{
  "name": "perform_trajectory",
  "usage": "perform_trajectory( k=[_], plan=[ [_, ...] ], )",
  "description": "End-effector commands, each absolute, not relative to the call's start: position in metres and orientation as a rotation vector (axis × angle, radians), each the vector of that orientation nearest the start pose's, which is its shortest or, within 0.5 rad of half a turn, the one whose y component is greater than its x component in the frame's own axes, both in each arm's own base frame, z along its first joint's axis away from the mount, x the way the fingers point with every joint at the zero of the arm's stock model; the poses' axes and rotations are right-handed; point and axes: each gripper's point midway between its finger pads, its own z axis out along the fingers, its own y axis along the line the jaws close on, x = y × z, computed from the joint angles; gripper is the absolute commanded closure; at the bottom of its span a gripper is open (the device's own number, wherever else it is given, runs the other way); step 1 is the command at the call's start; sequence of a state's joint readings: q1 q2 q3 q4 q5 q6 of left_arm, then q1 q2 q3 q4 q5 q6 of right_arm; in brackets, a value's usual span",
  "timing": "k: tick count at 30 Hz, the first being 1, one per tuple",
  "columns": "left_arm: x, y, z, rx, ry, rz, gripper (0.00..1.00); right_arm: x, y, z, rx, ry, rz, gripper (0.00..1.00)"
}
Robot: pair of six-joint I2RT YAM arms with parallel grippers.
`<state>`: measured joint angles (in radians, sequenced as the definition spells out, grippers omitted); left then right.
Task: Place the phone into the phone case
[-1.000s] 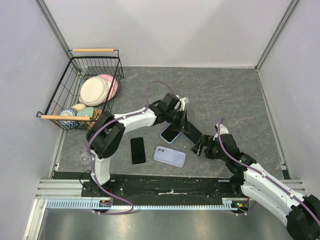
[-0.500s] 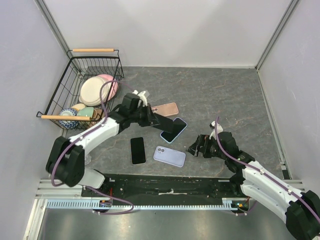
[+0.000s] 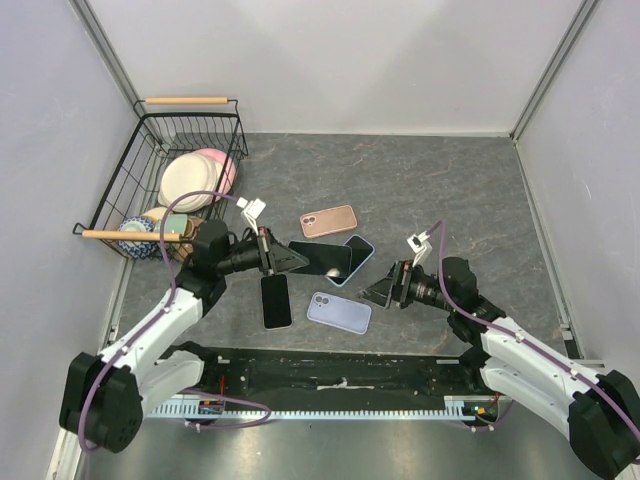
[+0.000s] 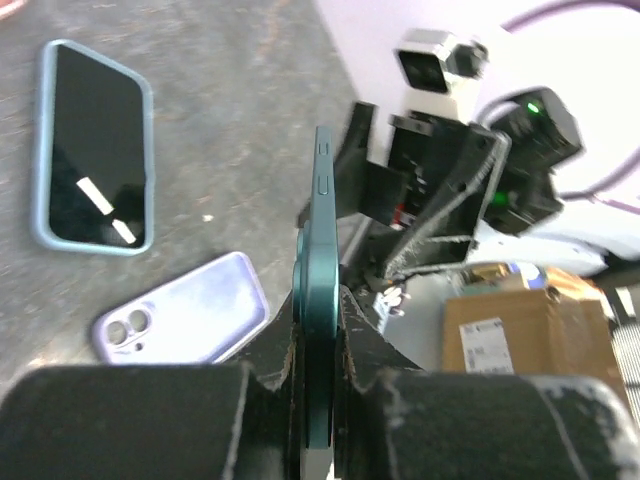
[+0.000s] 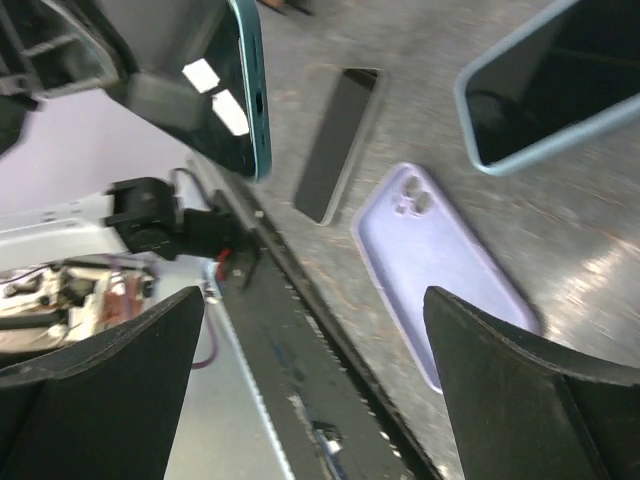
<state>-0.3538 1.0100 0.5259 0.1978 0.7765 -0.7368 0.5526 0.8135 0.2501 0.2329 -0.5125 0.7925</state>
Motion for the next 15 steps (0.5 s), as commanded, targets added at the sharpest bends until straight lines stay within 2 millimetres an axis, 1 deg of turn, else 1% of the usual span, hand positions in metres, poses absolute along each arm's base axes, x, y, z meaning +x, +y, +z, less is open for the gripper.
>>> perform_trajectory(
  k=[1,2,5,7,8,11,15],
  plan=[
    [0.18,-0.241,0.259,0.472,1.749,-1.658,0.98,0.16,0.257,0.205,-0.252,1.843,1.618,0.02],
    [0.173,-0.241,0.264,0.517,1.713,-1.676,0.98,0.158,0.258,0.215,-0.265,1.795,1.645,0.02],
    [0.158,-0.24,0.268,0.569,1.674,-1.73,0.98,0.158,0.258,0.228,-0.238,1.745,1.69,0.02],
    [0.152,-0.239,0.27,0.588,1.652,-1.742,0.98,0.157,0.259,0.234,-0.235,1.727,1.711,0.04],
    [0.151,-0.238,0.269,0.588,1.653,-1.743,0.98,0.155,0.259,0.241,-0.24,1.696,1.732,0.04],
    [0.15,-0.238,0.266,0.584,1.658,-1.746,0.98,0.15,0.26,0.251,-0.26,1.659,1.763,0.07],
    [0.149,-0.238,0.264,0.577,1.664,-1.754,0.98,0.149,0.263,0.254,-0.262,1.643,1.766,0.11]
  ],
)
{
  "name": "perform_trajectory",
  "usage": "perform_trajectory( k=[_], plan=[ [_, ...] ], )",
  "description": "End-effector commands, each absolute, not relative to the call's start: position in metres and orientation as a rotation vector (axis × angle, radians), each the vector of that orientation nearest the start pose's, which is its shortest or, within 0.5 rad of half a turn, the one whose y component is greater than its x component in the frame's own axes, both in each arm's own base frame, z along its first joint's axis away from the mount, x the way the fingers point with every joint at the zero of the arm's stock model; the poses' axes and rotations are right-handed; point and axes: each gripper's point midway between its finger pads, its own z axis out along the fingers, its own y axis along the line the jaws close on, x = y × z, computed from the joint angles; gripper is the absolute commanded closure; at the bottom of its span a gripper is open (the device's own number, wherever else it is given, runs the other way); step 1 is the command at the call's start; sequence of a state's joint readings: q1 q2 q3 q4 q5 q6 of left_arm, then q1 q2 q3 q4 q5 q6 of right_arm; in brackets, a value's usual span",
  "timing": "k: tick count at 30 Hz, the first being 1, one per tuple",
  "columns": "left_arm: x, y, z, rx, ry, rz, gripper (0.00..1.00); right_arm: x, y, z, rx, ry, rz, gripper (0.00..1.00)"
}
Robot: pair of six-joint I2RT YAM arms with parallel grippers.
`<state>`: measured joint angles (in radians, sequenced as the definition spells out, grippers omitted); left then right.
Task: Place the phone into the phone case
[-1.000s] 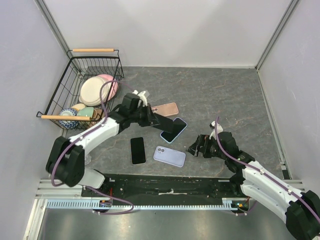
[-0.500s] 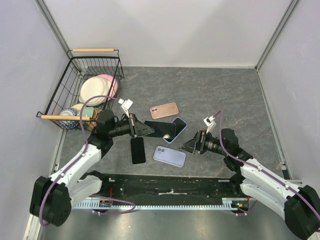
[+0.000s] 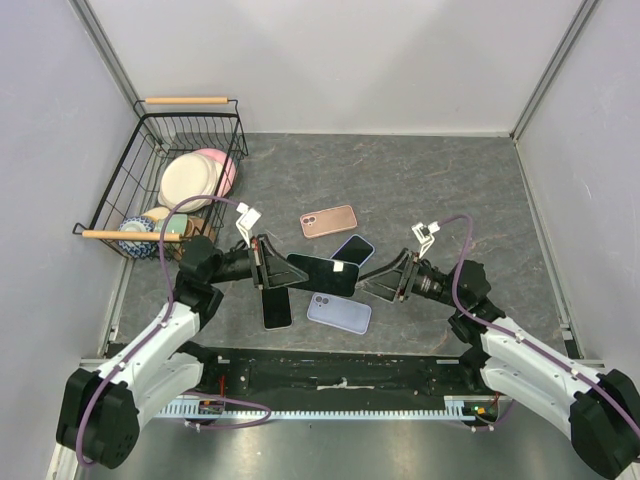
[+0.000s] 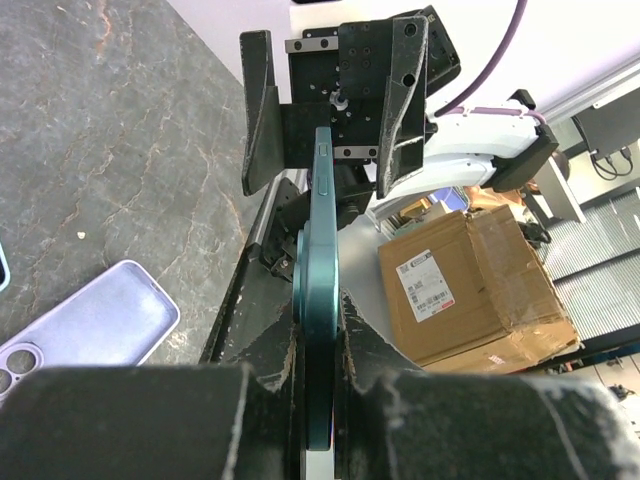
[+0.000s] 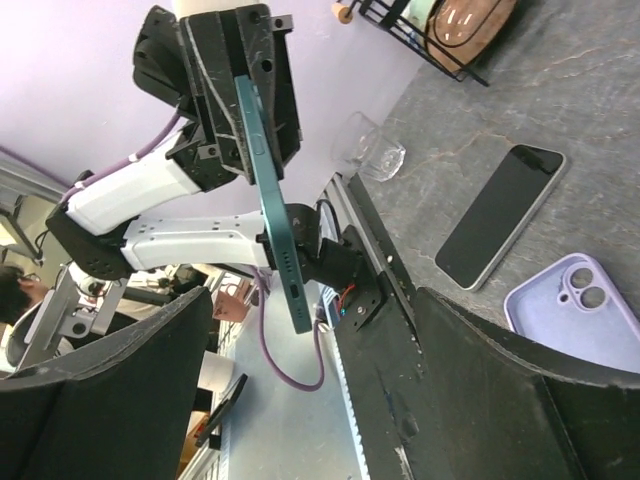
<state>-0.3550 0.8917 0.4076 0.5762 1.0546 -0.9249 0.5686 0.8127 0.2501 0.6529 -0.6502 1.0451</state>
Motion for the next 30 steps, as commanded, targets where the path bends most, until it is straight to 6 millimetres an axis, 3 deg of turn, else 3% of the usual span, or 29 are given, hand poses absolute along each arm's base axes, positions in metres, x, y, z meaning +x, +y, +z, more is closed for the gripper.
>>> perform_trajectory(
  k=[1,5,6,7,16,21,23,26,30],
  plan=[
    [0.148,-0.238,0.264,0.581,1.663,-1.755,0.98,0.15,0.263,0.253,-0.255,1.645,1.764,0.12],
    [0.148,-0.238,0.264,0.577,1.658,-1.756,0.98,0.144,0.271,0.256,-0.286,1.633,1.796,0.16],
    [0.148,-0.238,0.265,0.577,1.655,-1.757,0.98,0.144,0.272,0.257,-0.29,1.629,1.797,0.28],
    [0.148,-0.238,0.264,0.575,1.657,-1.76,0.98,0.143,0.274,0.253,-0.288,1.643,1.8,0.34],
    [0.147,-0.238,0.259,0.569,1.671,-1.767,0.98,0.145,0.277,0.259,-0.265,1.613,1.816,0.41],
    [0.146,-0.238,0.258,0.577,1.672,-1.773,0.98,0.151,0.279,0.258,-0.243,1.62,1.812,0.64],
    [0.145,-0.237,0.257,0.575,1.673,-1.773,0.98,0.149,0.281,0.259,-0.261,1.619,1.82,0.68],
    [0.147,-0.238,0.255,0.562,1.677,-1.769,0.98,0.146,0.286,0.254,-0.291,1.646,1.832,1.0],
    [0.147,-0.238,0.25,0.543,1.686,-1.781,0.98,0.142,0.29,0.246,-0.328,1.672,1.848,1.0]
  ],
)
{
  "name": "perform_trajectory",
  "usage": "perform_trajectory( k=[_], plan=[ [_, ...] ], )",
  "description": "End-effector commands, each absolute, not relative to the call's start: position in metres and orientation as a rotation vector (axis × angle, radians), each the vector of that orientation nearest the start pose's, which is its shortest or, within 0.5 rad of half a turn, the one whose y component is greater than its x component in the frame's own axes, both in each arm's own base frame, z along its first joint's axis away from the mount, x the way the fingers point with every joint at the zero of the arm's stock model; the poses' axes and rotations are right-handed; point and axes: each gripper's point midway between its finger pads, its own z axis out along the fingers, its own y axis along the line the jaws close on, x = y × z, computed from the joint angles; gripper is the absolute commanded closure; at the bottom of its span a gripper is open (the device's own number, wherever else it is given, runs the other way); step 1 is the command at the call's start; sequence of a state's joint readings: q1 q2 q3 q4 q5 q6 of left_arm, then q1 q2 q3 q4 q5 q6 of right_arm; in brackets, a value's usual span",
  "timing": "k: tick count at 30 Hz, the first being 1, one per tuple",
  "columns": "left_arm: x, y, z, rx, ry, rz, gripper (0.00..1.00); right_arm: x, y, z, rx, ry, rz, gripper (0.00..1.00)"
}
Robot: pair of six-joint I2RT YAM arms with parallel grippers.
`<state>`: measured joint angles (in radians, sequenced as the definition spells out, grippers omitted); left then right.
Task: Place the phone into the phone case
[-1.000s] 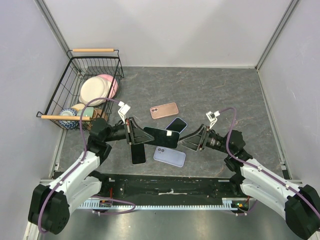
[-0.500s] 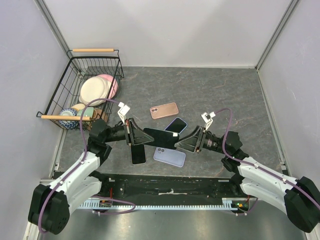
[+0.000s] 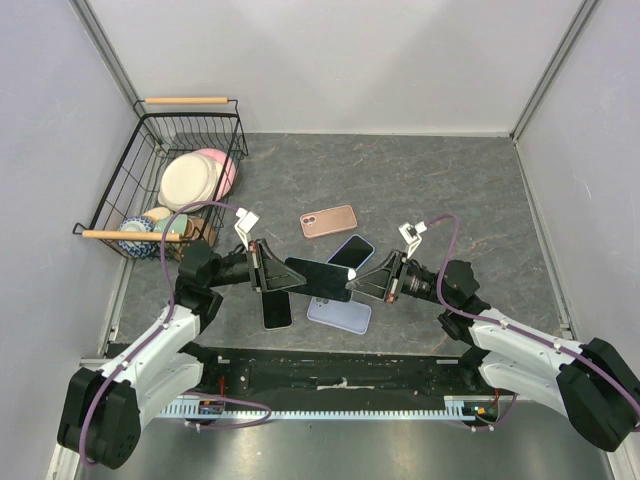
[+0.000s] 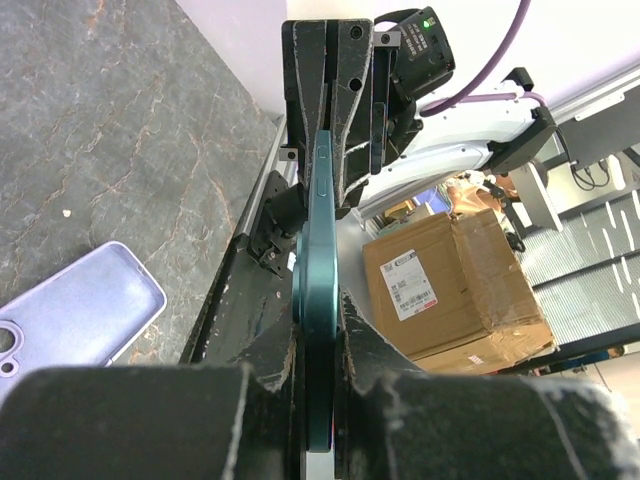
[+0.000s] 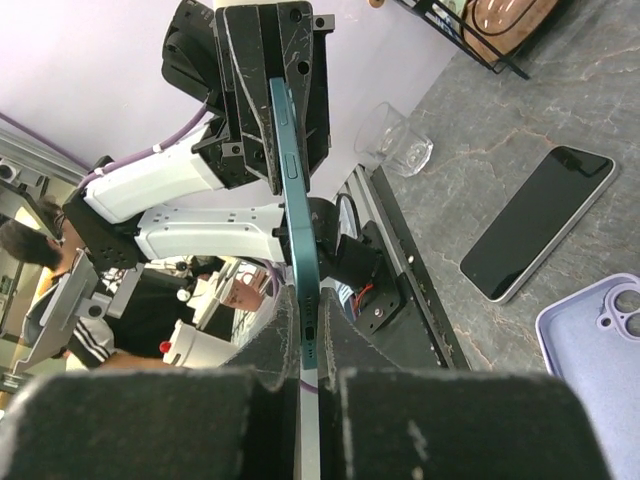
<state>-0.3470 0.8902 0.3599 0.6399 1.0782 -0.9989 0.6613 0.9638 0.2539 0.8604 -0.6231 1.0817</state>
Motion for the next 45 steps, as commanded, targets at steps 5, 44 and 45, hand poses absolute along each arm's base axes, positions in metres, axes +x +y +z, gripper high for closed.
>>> perform_trajectory(
  k=[5,44,45],
  plan=[
    [0.149,-0.238,0.247,0.539,1.697,-1.777,0.9,0.139,0.29,0.244,-0.343,1.672,1.854,1.0],
    [0.214,-0.185,0.124,0.119,2.305,-0.802,0.23,0.195,0.209,0.175,-0.097,2.097,1.306,1.0],
    [0.214,-0.188,0.111,0.136,2.359,-0.77,0.24,0.196,0.206,0.174,-0.081,2.1,1.304,1.0]
  ],
)
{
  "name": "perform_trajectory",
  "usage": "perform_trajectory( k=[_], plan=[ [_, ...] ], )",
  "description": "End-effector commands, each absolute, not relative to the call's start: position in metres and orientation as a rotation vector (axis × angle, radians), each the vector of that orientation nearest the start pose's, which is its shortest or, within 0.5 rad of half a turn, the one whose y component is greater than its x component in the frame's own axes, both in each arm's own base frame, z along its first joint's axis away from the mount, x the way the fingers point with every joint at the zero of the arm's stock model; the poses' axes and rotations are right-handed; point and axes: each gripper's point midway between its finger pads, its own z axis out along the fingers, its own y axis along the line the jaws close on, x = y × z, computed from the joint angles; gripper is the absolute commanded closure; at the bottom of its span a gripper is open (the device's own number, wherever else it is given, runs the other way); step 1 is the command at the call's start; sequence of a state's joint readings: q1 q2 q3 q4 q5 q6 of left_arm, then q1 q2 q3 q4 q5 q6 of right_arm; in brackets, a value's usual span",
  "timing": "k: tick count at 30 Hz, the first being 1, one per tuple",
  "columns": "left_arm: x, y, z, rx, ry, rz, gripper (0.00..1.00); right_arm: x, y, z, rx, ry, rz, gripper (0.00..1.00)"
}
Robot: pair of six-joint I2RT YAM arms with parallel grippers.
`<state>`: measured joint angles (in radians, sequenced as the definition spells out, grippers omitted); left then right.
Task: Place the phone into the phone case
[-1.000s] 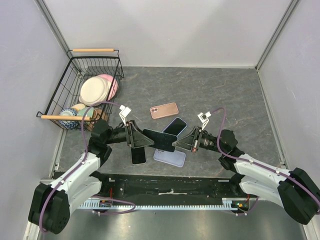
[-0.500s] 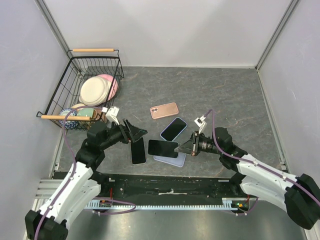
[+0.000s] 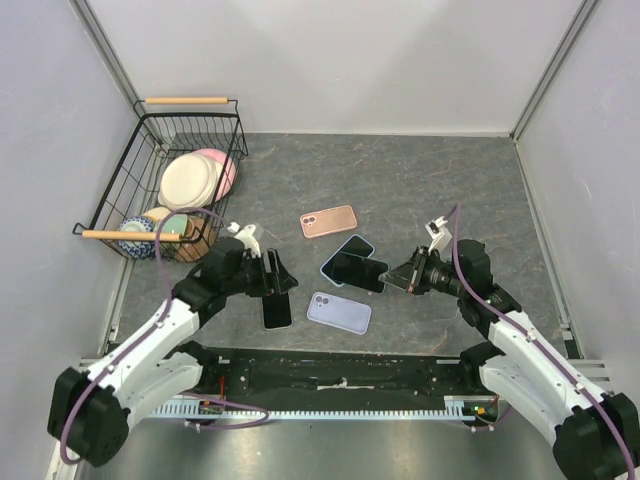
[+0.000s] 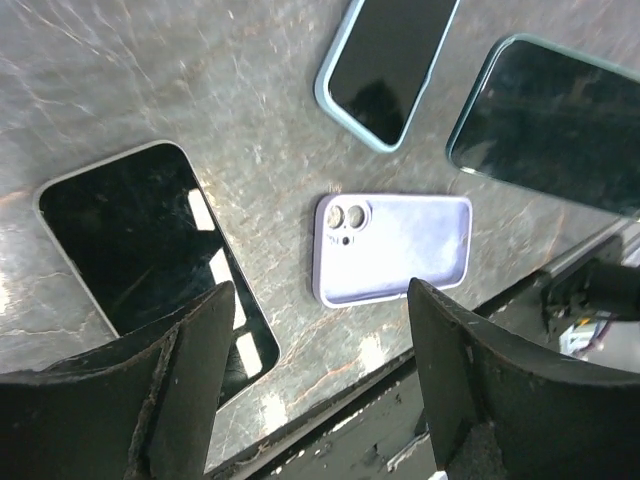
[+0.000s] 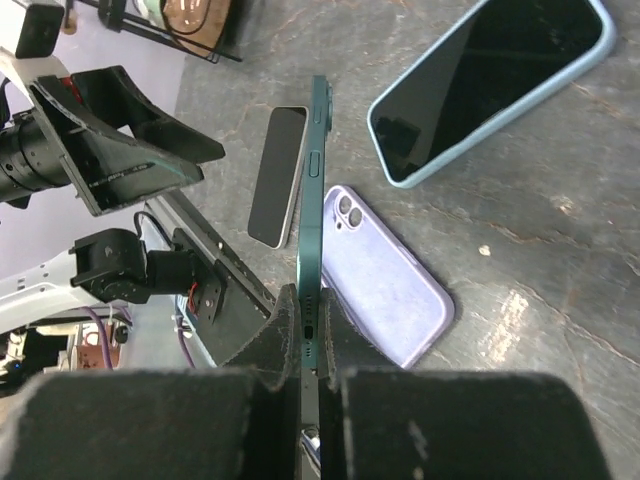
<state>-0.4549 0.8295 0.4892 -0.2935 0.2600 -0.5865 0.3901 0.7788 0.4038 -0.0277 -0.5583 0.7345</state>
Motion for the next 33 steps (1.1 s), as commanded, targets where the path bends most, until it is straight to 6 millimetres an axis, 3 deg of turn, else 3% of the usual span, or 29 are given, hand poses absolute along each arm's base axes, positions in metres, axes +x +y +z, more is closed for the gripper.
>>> perform_trajectory(
  k=[1,3,7,13,20,25,33],
  plan=[
    [0.21,-0.197,0.109,0.182,2.378,-0.767,0.25,0.199,0.201,0.169,-0.056,2.107,1.296,1.0],
    [0.207,-0.203,0.09,0.228,2.453,-0.702,0.27,0.201,0.197,0.168,-0.038,2.108,1.299,1.0],
    [0.197,-0.226,0.073,0.348,2.523,-0.64,0.39,0.205,0.189,0.163,0.007,2.116,1.299,1.0],
    [0.197,-0.239,0.05,0.382,2.584,-0.541,0.59,0.205,0.186,0.16,0.019,2.131,1.314,1.0],
    [0.194,-0.241,0.016,0.36,2.67,-0.415,0.73,0.201,0.185,0.159,0.019,2.123,1.32,1.0],
    [0.187,-0.241,0.013,0.317,2.697,-0.399,0.95,0.199,0.184,0.16,0.016,2.12,1.323,1.0],
    [0.169,-0.223,0.023,0.085,2.729,-0.358,0.98,0.2,0.184,0.159,0.016,2.121,1.316,1.0]
  ],
)
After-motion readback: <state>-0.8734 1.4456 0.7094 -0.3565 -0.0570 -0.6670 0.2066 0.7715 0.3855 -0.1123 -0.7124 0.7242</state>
